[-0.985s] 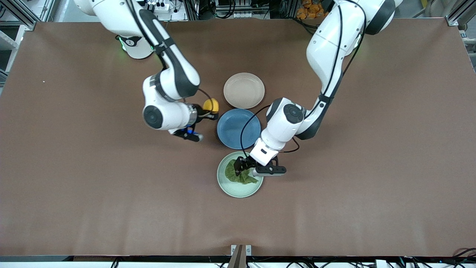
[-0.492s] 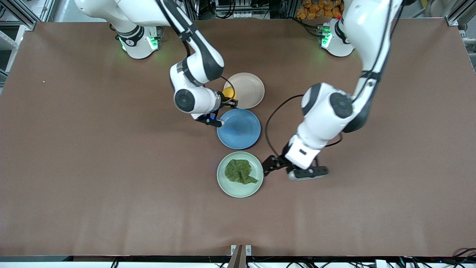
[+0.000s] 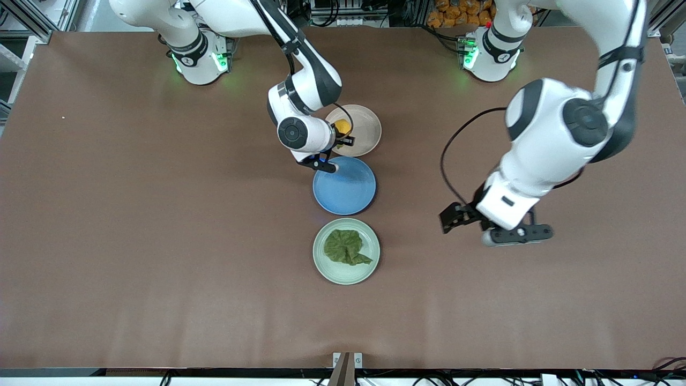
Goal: Place lemon and lettuce in plates
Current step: 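Release the lettuce on the green plate and withdraw the left gripper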
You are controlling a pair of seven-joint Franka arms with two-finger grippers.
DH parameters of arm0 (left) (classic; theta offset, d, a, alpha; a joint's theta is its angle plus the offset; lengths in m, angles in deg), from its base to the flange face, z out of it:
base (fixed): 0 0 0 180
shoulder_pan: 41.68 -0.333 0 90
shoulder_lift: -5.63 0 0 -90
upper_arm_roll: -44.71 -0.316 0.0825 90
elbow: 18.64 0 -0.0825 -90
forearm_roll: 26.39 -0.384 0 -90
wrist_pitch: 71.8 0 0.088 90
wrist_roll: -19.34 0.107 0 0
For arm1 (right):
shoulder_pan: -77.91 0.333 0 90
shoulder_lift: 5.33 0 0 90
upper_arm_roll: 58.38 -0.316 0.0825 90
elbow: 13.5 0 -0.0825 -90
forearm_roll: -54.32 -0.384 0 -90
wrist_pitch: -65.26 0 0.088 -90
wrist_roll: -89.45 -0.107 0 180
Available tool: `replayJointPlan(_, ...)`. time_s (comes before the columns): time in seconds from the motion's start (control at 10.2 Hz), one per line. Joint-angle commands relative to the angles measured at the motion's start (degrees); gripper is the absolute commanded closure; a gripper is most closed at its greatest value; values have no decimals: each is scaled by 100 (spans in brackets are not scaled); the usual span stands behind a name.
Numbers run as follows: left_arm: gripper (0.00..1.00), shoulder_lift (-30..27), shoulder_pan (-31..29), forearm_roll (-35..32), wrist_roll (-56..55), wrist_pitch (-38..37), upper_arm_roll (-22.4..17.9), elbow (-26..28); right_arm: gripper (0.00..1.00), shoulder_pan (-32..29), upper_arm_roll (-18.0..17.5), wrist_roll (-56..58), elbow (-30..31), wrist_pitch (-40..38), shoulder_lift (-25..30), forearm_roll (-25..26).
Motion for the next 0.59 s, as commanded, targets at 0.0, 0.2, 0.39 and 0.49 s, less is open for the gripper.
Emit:
replayJointPlan(0.0, 0, -527, -369, -283, 510, -653, 30, 210, 100, 233, 47, -58, -142, -3, -86, -155)
replayJointPlan(0.2, 0, -808, -397, -757, 520, -1093, 30, 149, 0, 295, 56, -76, -160, 14, -112, -137)
replayJointPlan(0.39, 0, -906, -405, -882, 528, -1760, -57, -131, 0, 226, 56, -67, -195, -64, -77, -119)
replayJointPlan(0.49, 0, -950, -414, -882, 528, -1989, -58, -228, 0, 173, 65, -50, -334, -91, -59, -111)
